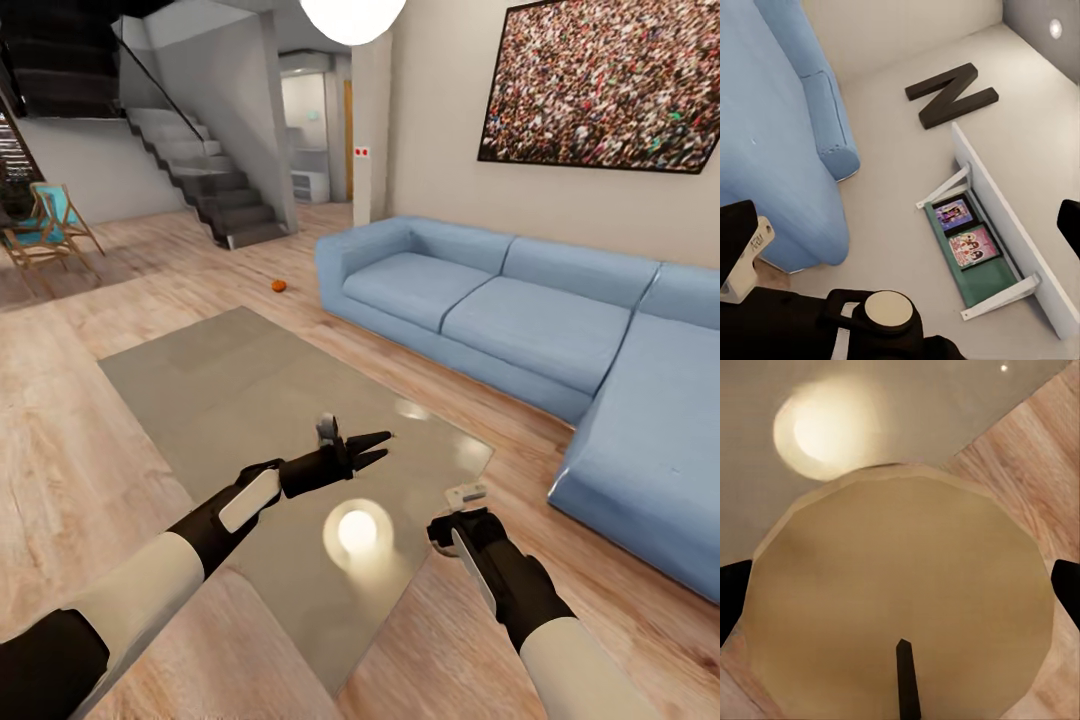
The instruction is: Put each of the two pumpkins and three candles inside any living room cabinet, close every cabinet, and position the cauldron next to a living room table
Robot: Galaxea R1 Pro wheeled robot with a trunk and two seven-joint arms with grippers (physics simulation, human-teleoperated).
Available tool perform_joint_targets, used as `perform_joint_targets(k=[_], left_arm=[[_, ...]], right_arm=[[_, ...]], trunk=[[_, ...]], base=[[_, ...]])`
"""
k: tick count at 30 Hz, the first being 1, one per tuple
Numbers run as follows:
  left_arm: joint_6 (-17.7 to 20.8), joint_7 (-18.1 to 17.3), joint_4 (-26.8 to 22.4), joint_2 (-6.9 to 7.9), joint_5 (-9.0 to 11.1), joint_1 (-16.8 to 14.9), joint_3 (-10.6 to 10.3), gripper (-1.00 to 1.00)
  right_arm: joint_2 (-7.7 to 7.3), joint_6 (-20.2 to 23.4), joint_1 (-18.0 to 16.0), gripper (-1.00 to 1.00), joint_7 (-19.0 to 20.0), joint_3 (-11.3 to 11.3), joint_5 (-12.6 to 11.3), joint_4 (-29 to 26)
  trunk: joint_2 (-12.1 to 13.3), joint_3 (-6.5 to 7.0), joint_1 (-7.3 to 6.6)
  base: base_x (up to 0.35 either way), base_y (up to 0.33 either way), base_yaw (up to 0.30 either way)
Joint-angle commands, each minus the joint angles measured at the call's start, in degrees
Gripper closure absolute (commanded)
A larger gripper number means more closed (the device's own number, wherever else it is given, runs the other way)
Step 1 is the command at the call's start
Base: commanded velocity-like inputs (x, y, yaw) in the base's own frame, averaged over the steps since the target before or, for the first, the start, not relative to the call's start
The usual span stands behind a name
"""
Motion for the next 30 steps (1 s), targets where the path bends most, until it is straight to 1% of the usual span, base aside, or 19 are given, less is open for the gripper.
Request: perform_joint_targets(k=[1, 30], left_arm=[[0.00, 0.00, 0.00, 0.00, -0.01, 0.00, 0.00, -1.00], [0.00, 0.00, 0.09, 0.00, -0.01, 0.01, 0.00, -1.00]], right_arm=[[-0.01, 0.01, 0.00, 1.00, -0.02, 0.00, 0.07, 0.00], [0.00, -0.08, 0.17, 1.00, -0.02, 0.00, 0.06, 0.00]], trunk=[[0.42, 0.19, -0.23], [12.05, 5.39, -6.60]], base=[[0.000, 0.000, 0.284], [0.000, 0.000, 0.284]])
